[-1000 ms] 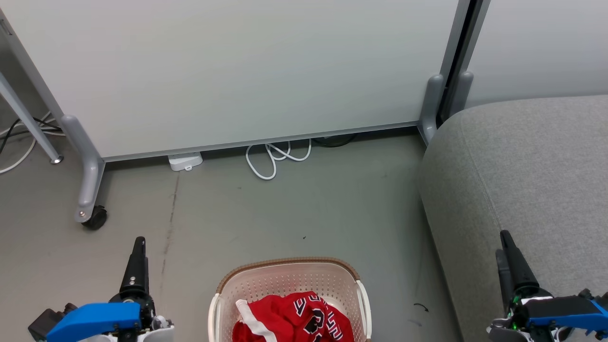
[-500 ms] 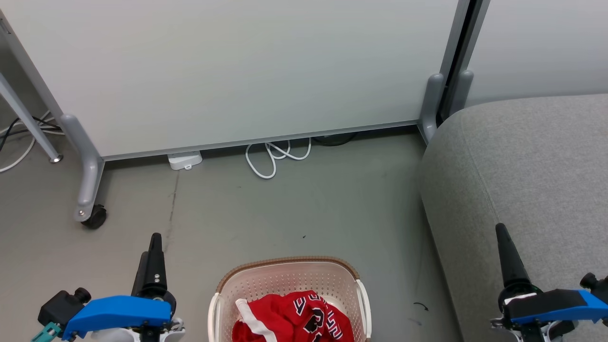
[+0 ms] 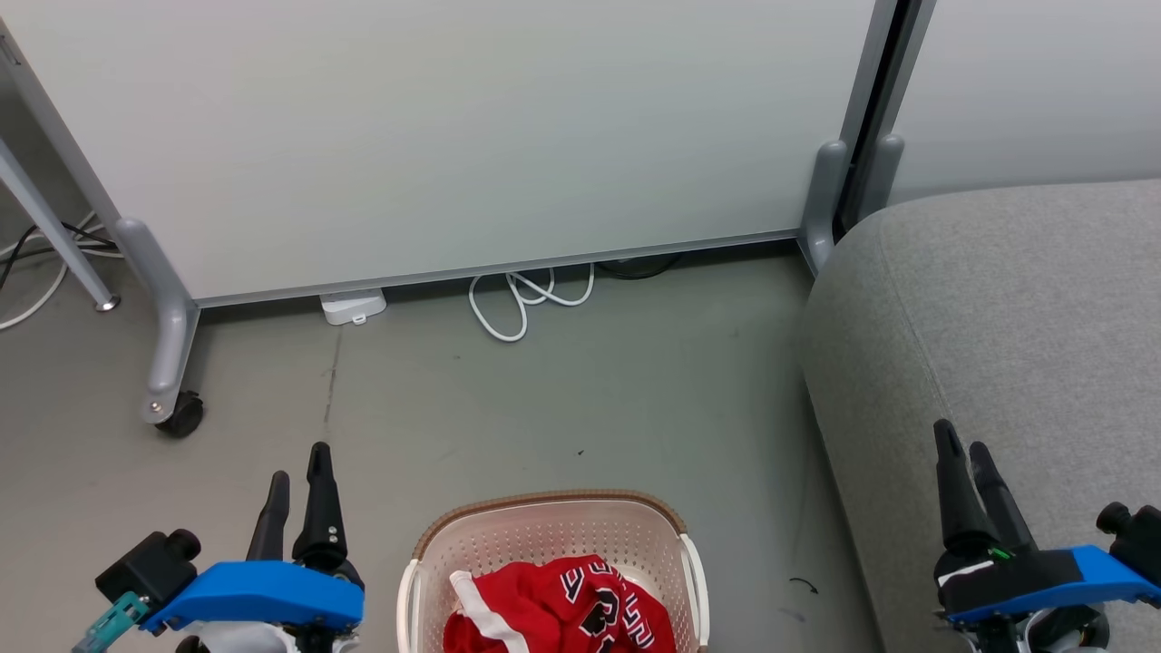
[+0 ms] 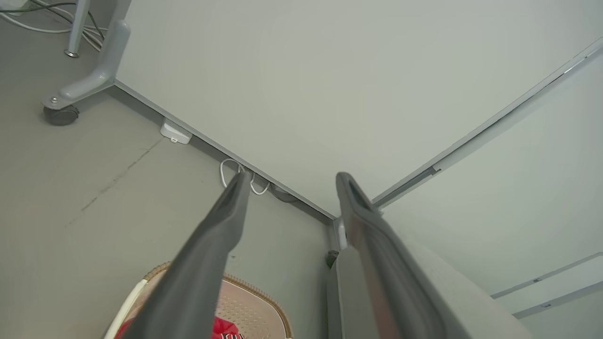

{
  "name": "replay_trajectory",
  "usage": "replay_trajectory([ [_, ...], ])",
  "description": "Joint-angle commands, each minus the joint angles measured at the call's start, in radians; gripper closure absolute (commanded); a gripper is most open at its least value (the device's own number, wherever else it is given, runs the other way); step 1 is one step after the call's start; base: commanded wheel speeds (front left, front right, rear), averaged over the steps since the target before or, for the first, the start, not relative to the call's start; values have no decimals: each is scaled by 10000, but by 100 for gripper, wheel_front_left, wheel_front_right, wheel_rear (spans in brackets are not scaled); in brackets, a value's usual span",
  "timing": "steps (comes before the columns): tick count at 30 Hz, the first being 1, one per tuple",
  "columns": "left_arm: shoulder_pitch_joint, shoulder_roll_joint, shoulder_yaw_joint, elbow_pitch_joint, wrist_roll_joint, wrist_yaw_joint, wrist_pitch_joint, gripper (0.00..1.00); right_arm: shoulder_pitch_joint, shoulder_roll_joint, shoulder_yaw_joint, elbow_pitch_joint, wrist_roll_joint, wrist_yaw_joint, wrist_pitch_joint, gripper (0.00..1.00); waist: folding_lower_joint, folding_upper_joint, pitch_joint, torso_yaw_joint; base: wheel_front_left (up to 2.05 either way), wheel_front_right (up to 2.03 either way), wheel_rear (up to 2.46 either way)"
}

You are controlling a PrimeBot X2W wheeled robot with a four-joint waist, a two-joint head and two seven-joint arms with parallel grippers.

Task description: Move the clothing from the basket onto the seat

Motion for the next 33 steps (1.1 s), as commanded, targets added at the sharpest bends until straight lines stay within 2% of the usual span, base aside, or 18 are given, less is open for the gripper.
replay_trajectory([
  [1, -249, 99, -43, -105, 276, 30, -82, 0, -71, -72, 6, -163, -303, 19, -81, 0, 0, -1, -5, 4, 0, 0, 0],
  [14, -227, 232, -386, -45, 2031, 264, -482, 0, -26, -85, 51, -109, -2196, 21, -486, 0, 0, -1, -40, 22, 0, 0, 0],
  [33, -234, 384, -822, -50, 4062, 488, -988, 0, -63, -102, 146, 74, -4319, 25, -978, 0, -1, -1, -49, -1, 0, 0, 0],
])
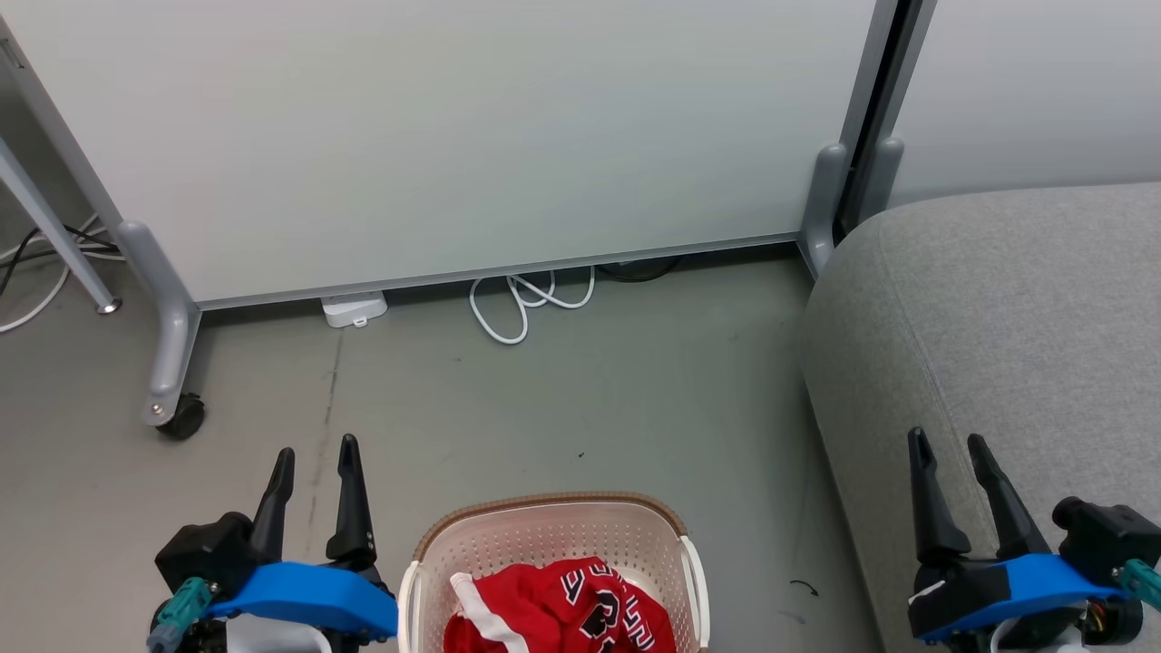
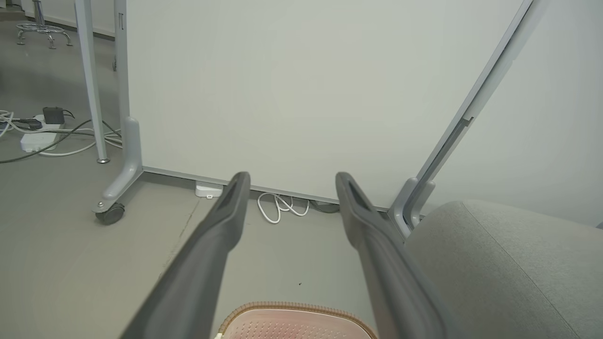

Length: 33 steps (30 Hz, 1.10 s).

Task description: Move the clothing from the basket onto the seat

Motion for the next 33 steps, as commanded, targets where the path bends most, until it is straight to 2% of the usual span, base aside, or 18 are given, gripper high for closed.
replay_trajectory([
  [1, -166, 74, -54, -67, 242, 49, -80, 0, -92, -76, 20, -51, -260, 17, -89, 0, -1, -1, 0, -5, 0, 0, 0],
  [33, -38, -201, -15, 269, 2022, -111, -754, 0, -2, -95, 108, -78, -2977, 24, -622, 0, -1, -1, -17, 33, 0, 0, 0],
])
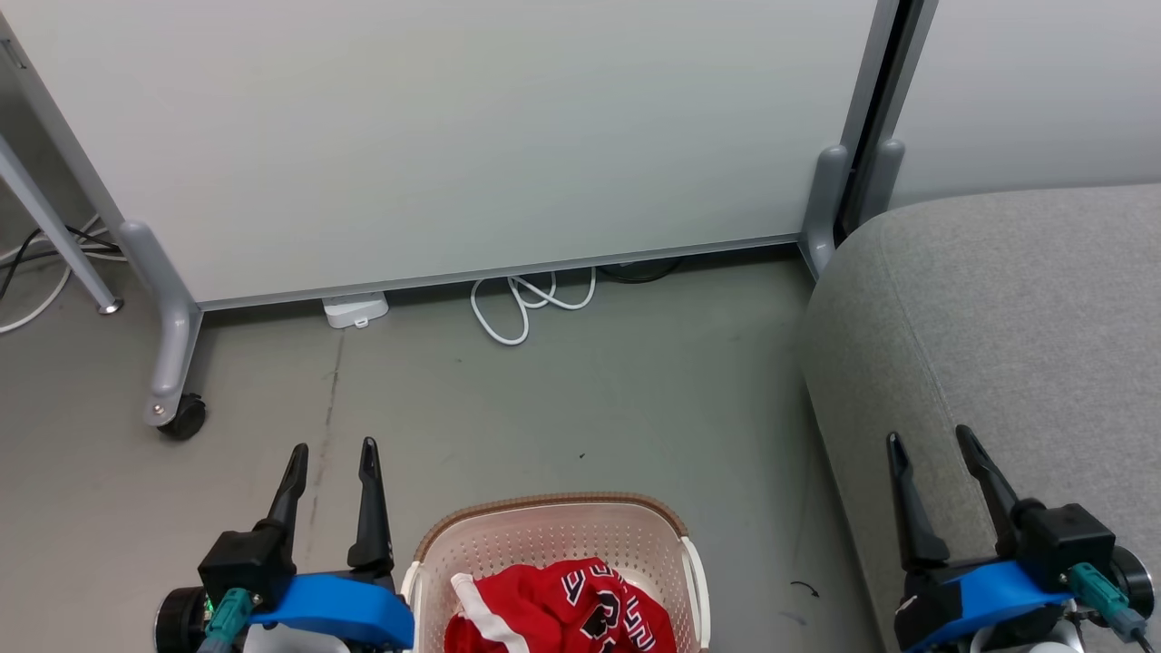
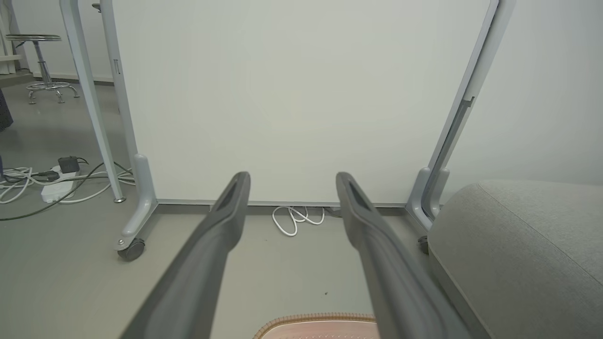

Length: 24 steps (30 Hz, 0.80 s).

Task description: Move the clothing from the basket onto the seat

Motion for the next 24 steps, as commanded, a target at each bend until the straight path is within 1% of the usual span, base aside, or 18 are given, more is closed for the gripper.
replay_trajectory([
  [1, -40, 15, -23, -13, 143, -20, -60, 0, 3, -69, 13, -59, -140, 22, -71, 0, 0, 0, 0, -3, 0, 0, 0],
  [15, -56, -35, -58, 89, 1086, -11, -311, 0, -51, -74, 42, 9, -1132, 17, -323, 0, 0, 0, 22, -14, 0, 0, 0],
  [24, -40, -68, 37, 74, 1022, -28, -302, 0, -43, -72, 28, 13, -1083, 16, -339, 0, 0, 0, 14, -1, 0, 0, 0],
])
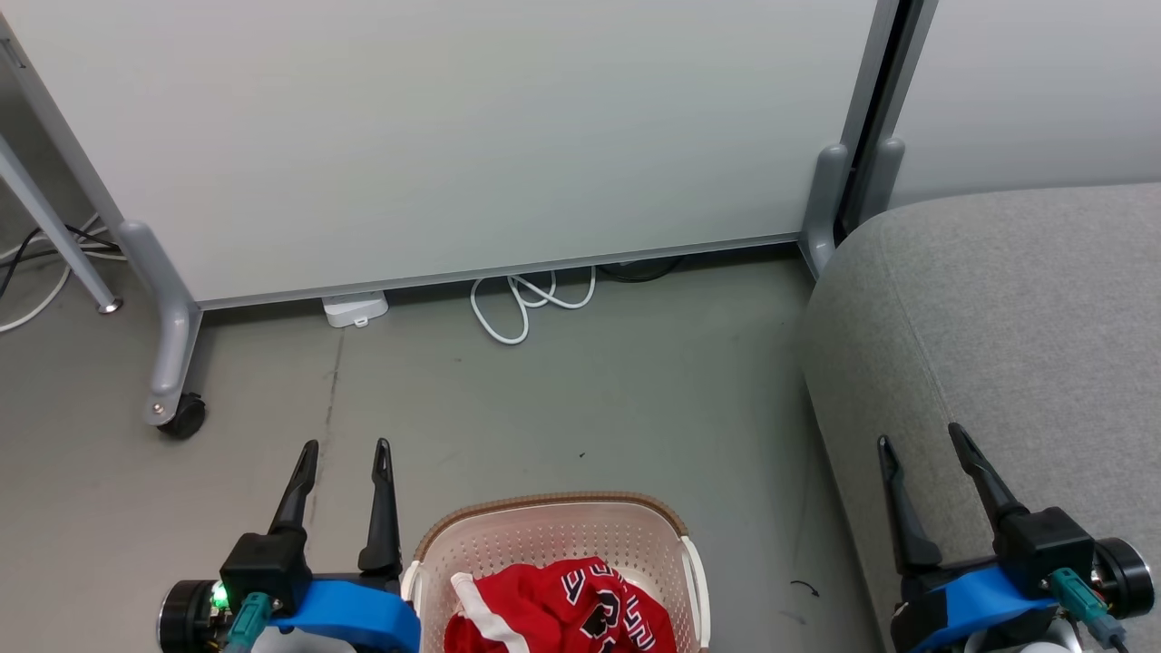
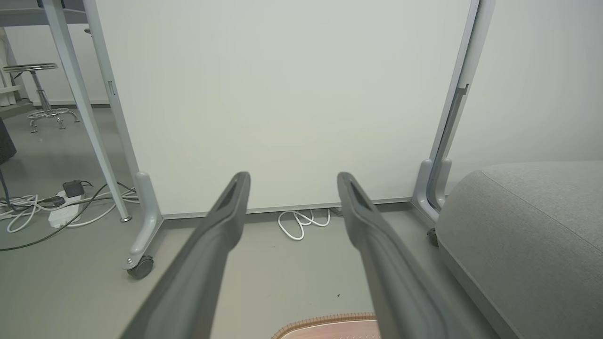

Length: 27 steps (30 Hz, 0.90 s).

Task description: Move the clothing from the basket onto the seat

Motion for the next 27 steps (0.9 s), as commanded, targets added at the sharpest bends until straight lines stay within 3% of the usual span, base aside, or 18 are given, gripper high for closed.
replay_trajectory([
  [1, -33, 7, 29, -17, 13, -36, -49, 0, -37, -59, -1, -23, -69, 4, -59, 0, 0, 0, 1, -1, 0, 0, 0],
  [7, 34, -10, 104, 74, -50, -55, -49, 0, -118, -58, 109, -58, 1, 4, -65, 0, 0, 0, 97, -163, 0, 0, 0],
  [14, -180, 50, 212, 838, -228, -169, -38, 0, -459, -56, 572, -147, 147, 4, -89, 0, 0, 0, 715, -940, 0, 0, 0],
  [27, -1755, 458, -361, 3587, 12, -620, 277, 0, -1443, -47, 1359, -496, 546, 4, -156, 0, 0, 0, 3120, -2717, 0, 0, 0],
])
